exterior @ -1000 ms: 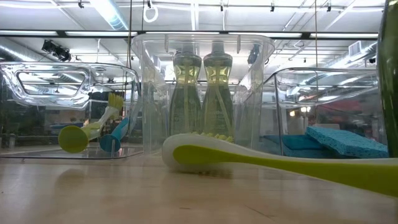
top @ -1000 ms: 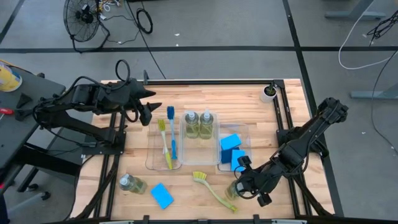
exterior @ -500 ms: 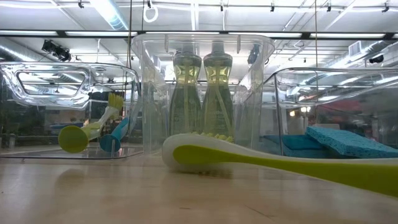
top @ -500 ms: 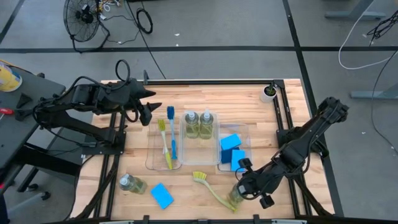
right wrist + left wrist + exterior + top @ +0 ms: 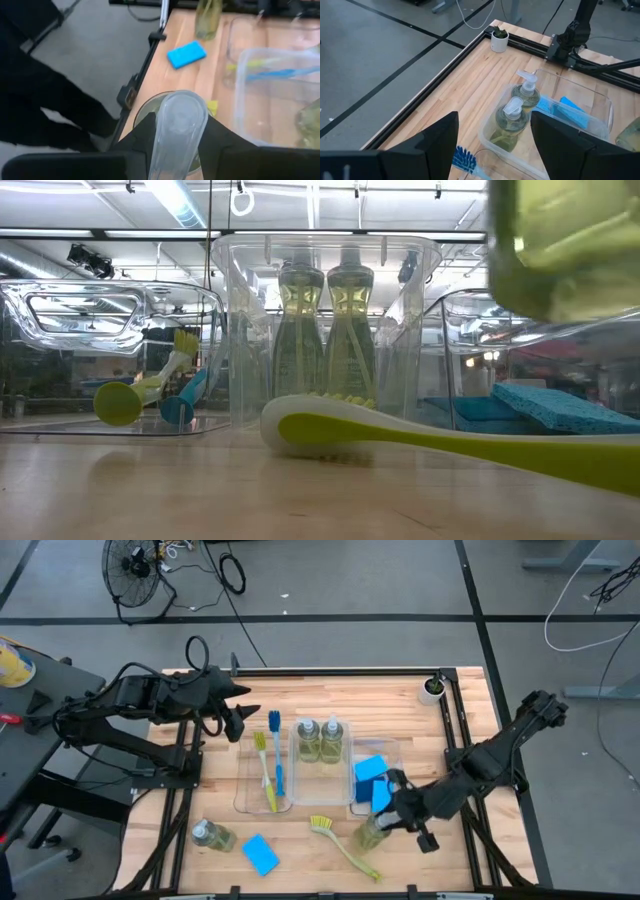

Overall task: Pick & Place Kitchen Sink Supplies
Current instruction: Put the transparent dishwashing liquid dispenser into the middle transparent bin

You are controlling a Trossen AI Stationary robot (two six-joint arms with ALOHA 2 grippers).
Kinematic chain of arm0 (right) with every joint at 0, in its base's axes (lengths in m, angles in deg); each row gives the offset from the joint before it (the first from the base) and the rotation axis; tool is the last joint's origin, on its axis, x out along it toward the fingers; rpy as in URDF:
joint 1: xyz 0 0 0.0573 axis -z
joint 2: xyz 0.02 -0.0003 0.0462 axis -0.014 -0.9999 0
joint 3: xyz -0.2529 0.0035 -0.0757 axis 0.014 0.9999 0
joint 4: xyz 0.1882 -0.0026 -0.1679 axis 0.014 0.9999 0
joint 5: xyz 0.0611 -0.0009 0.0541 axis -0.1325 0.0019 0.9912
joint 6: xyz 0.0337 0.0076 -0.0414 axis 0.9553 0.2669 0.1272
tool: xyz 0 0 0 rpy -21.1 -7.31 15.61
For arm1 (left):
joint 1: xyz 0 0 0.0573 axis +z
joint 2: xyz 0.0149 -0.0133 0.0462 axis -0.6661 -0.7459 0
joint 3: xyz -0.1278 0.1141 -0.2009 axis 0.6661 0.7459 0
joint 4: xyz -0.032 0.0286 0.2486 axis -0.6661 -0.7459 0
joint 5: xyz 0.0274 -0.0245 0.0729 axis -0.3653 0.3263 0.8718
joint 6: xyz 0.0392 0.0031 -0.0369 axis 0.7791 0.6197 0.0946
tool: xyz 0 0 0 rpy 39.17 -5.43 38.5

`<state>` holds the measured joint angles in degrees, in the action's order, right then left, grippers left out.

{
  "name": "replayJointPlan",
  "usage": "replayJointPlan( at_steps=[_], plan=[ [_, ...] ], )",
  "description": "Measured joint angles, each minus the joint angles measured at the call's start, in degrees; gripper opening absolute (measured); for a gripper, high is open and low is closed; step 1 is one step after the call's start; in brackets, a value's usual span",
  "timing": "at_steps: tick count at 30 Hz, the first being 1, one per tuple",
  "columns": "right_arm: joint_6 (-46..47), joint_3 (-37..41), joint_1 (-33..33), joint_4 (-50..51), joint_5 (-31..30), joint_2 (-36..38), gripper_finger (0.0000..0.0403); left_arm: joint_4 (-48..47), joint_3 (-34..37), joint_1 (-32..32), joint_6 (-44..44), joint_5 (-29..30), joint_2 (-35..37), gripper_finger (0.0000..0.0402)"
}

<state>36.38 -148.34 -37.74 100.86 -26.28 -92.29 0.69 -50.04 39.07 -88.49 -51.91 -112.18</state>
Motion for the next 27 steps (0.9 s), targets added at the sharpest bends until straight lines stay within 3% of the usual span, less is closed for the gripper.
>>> replayJointPlan(
  at_steps=[18, 27],
  plan=[
    [-9.53, -11.64, 12.27, 3.95, 1.95, 1.87, 0.0095, 2.1, 0.0, 0.0, -0.02, 0.0, 0.0, 0.0252],
    [-14.94, -12.79, 20.25, 5.34, 2.95, 1.66, 0.0095, 2.13, 0.0, 0.0, -0.02, 0.0, 0.0, 0.0252]
  ],
)
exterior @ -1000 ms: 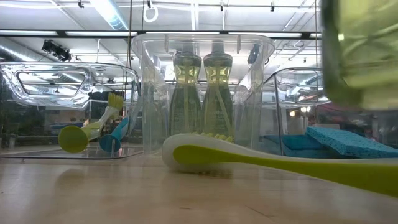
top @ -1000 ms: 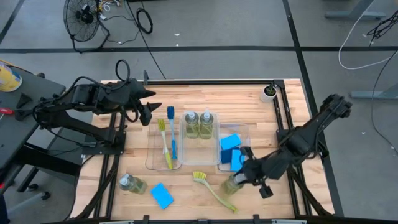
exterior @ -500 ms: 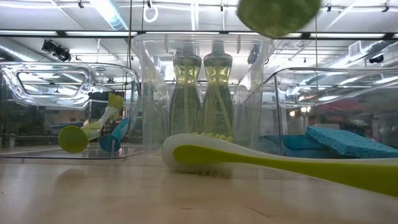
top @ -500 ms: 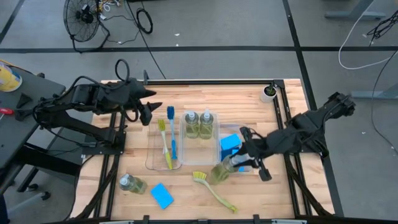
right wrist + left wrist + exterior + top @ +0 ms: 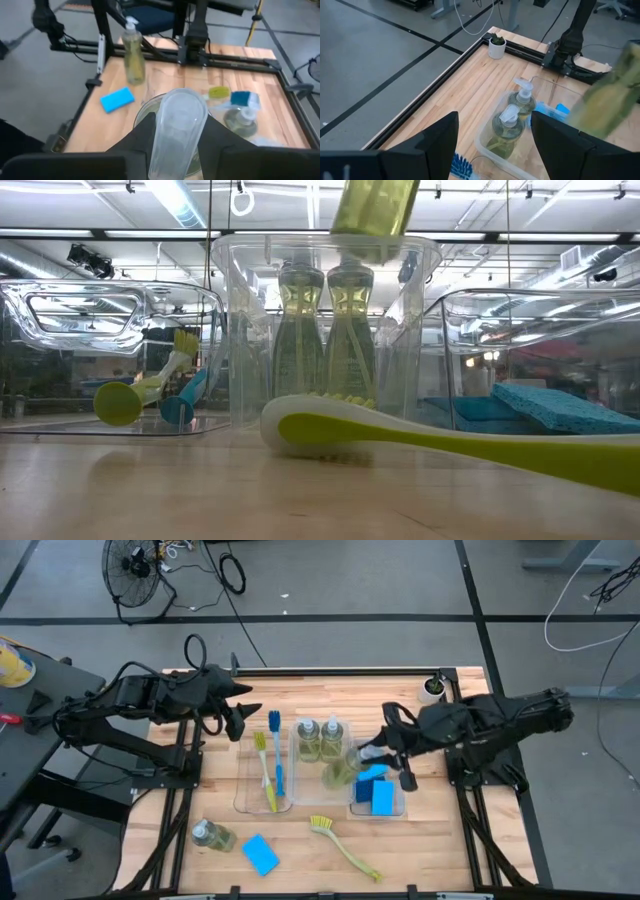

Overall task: Pick & Place Kitchen Sink Supplies
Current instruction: Put the transparent dishwashing liquid dispenser into the middle transparent bin

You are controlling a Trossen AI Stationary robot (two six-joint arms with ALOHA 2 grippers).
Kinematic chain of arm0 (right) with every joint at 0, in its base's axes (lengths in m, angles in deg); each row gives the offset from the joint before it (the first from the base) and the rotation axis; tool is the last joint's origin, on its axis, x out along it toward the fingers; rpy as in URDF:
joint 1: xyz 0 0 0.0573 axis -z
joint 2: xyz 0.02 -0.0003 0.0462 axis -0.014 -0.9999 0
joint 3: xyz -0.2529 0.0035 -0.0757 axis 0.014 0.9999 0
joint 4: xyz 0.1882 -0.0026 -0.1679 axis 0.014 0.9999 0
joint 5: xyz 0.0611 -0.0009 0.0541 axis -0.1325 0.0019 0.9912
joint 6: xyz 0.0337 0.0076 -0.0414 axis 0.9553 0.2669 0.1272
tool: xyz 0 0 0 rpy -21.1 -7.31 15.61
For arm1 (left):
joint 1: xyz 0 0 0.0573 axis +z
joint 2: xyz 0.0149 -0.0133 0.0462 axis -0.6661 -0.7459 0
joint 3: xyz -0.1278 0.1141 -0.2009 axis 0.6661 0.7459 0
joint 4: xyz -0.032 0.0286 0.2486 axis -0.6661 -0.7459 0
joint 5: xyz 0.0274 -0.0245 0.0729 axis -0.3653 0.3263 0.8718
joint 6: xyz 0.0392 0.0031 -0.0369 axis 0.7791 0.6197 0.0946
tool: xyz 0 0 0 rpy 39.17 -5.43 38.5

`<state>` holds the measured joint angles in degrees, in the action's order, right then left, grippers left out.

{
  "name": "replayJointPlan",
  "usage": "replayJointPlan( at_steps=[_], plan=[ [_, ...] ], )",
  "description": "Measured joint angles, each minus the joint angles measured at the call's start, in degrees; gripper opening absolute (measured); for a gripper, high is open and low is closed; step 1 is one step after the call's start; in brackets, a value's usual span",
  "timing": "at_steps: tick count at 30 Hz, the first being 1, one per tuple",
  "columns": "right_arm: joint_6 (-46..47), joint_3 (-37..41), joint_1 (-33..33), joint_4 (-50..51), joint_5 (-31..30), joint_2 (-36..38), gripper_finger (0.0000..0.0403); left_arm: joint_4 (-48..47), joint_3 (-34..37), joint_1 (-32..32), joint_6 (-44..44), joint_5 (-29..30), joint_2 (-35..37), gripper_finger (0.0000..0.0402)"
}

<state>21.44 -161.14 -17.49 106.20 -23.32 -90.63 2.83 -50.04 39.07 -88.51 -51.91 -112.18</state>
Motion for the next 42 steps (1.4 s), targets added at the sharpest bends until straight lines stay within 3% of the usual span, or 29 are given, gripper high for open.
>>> replayJointPlan(
  at_steps=[7, 16, 31, 42],
  plan=[
    [-1.41, 1.68, 4.17, 1.07, 4.3, -1.47, 0.0095, 0.05, 0.01, 0.0, 0.0, 0.02, 0.01, 0.0252],
    [-4.97, 2.32, 6.54, 0.48, 5.57, -6.3, 0.0095, 0.14, 0.0, 0.0, 0.0, 0.02, 0.0, 0.0252],
    [-6.18, 2.34, 7.0, -0.59, 8.76, -15.26, 0.0095, 0.16, 0.0, 0.0, 0.04, 0.02, 0.0, 0.0252],
    [-5.97, 2.36, 7.02, -0.64, 9.46, -17.37, 0.0095, 0.47, 0.0, 0.0, 0.09, 0.02, 0.0, 0.0252]
  ],
)
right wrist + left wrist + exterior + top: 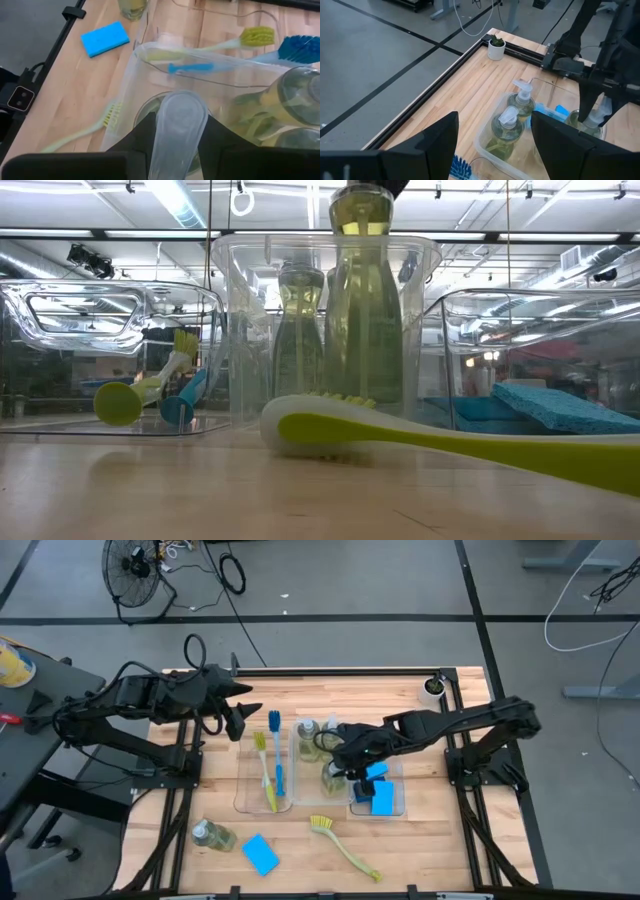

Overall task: Pick & Place Kitchen Sink Supplies
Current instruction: Put the transparent dishwashing liquid dispenser into the middle transparent bin

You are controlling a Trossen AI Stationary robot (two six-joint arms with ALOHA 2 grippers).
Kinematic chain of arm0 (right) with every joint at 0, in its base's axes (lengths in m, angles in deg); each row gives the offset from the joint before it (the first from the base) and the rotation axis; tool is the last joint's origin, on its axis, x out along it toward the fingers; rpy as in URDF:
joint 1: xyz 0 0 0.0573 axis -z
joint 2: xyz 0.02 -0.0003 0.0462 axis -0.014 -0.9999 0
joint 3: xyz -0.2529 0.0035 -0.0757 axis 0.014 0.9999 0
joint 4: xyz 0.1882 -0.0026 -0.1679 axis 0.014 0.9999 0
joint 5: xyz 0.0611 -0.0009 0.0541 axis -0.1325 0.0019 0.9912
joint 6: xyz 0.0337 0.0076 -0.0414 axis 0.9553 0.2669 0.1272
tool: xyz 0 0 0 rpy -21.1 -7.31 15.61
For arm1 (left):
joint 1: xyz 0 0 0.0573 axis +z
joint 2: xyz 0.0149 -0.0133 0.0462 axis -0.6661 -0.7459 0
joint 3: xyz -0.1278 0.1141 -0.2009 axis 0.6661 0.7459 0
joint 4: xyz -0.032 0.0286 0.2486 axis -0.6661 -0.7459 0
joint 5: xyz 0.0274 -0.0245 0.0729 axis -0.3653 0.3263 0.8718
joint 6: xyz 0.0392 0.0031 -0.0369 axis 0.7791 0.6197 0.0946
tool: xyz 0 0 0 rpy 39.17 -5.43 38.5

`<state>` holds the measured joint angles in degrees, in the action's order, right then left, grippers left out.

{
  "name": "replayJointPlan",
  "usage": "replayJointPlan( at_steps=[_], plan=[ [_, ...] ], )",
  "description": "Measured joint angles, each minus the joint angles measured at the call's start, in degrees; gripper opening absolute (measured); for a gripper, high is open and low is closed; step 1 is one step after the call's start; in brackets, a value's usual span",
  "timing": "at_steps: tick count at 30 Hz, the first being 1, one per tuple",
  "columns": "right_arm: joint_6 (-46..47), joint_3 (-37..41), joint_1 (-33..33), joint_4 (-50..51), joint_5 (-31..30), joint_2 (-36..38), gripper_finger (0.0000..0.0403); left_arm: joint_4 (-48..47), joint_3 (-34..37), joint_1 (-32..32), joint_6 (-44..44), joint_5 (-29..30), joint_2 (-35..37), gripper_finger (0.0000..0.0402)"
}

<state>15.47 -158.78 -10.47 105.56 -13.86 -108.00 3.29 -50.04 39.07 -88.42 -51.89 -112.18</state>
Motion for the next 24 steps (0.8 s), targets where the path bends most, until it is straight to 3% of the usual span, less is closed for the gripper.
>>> replayJointPlan(
  at_steps=[11, 18, 24],
  plan=[
    [1.52, 0.0, 0.02, 0.0, 0.18, -1.82, 0.0098, 0.02, 0.0, -0.01, -0.01, 0.0, 0.0, 0.0252],
    [2.62, -0.11, -0.02, -0.26, 0.04, -1.57, 0.0169, 0.01, 0.0, -0.02, 0.04, -0.02, 0.0, 0.0252],
    [3.49, -0.09, -0.02, 0.2, 0.09, -1.63, 0.0206, 0.02, 0.0, -0.02, 0.06, -0.02, 0.0, 0.0252]
  ],
)
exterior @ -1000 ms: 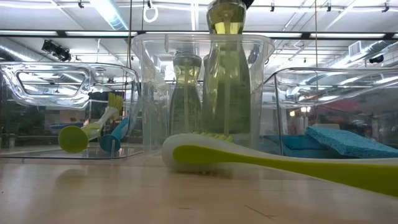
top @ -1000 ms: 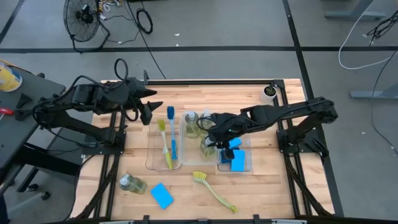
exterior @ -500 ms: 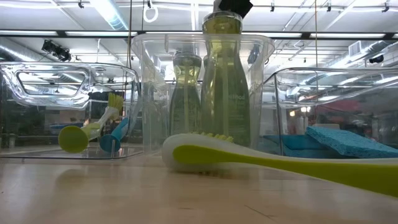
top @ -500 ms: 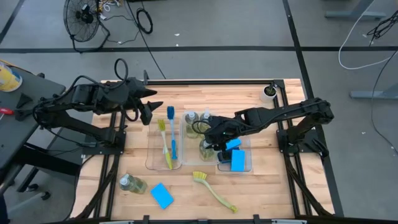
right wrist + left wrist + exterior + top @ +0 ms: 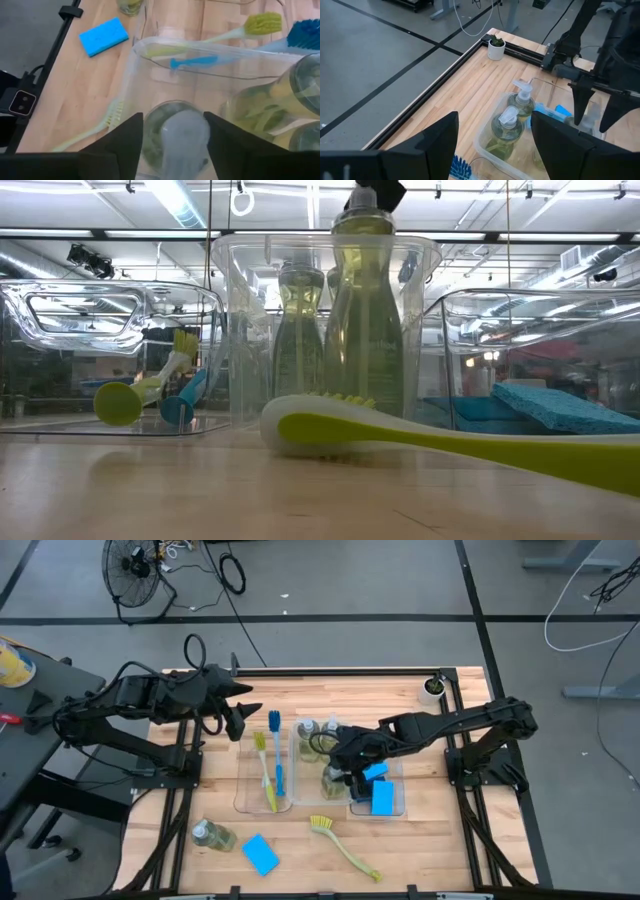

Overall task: Pick & Place Kitchen Sink Supplies
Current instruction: Put the transparent dishwashing liquid dispenser into the middle transparent bin, then put the yellow dishwashing brush into the left transparent bin

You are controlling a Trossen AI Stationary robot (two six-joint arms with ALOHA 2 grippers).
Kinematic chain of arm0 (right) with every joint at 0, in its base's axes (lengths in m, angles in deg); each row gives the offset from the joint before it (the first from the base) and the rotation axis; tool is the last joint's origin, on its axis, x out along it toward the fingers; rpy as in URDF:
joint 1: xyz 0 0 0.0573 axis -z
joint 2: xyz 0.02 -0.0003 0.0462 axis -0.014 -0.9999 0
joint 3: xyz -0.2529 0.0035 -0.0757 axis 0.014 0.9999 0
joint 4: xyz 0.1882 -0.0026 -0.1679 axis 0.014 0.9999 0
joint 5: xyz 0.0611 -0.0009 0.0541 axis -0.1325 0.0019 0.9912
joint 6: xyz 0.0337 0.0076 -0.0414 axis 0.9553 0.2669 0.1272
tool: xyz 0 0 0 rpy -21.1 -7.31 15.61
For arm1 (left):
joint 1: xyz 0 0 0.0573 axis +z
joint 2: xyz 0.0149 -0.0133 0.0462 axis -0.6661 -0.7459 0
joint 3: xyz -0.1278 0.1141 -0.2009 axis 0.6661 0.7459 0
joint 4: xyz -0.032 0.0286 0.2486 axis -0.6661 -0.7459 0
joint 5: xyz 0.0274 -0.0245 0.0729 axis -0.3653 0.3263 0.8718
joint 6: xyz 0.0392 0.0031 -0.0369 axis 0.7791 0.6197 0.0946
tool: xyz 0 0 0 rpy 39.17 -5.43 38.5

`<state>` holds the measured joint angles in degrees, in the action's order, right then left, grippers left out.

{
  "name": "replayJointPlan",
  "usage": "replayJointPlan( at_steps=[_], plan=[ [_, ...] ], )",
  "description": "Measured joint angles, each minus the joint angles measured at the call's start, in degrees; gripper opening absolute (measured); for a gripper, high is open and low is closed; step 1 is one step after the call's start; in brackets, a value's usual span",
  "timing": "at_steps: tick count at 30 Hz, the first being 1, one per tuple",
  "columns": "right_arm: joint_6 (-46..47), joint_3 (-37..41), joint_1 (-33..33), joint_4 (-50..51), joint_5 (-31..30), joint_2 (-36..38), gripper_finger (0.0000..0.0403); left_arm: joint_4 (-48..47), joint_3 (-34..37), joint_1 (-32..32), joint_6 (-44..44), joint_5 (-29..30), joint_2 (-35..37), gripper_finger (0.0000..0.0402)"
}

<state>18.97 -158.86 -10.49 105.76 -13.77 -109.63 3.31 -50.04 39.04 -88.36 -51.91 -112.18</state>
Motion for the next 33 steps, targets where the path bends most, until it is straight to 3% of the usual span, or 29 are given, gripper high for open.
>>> replayJointPlan(
  at_steps=[14, 23, 33],
  plan=[
    [0.35, 0.04, 0.0, 0.15, -0.47, 3.42, 0.0298, 0.0, 0.02, 0.0, 0.0, 0.0, 0.0, 0.0252],
    [1.04, 0.07, -2.17, 0.24, 0.55, 10.83, 0.03, -0.01, 0.0, 0.0, -0.02, -0.58, 0.0, 0.0252],
    [6.78, 0.11, -13.3, 0.47, 1.59, 13.35, 0.03, -0.02, 0.01, -0.02, 0.0, -1.75, 0.0, 0.0252]
  ],
)
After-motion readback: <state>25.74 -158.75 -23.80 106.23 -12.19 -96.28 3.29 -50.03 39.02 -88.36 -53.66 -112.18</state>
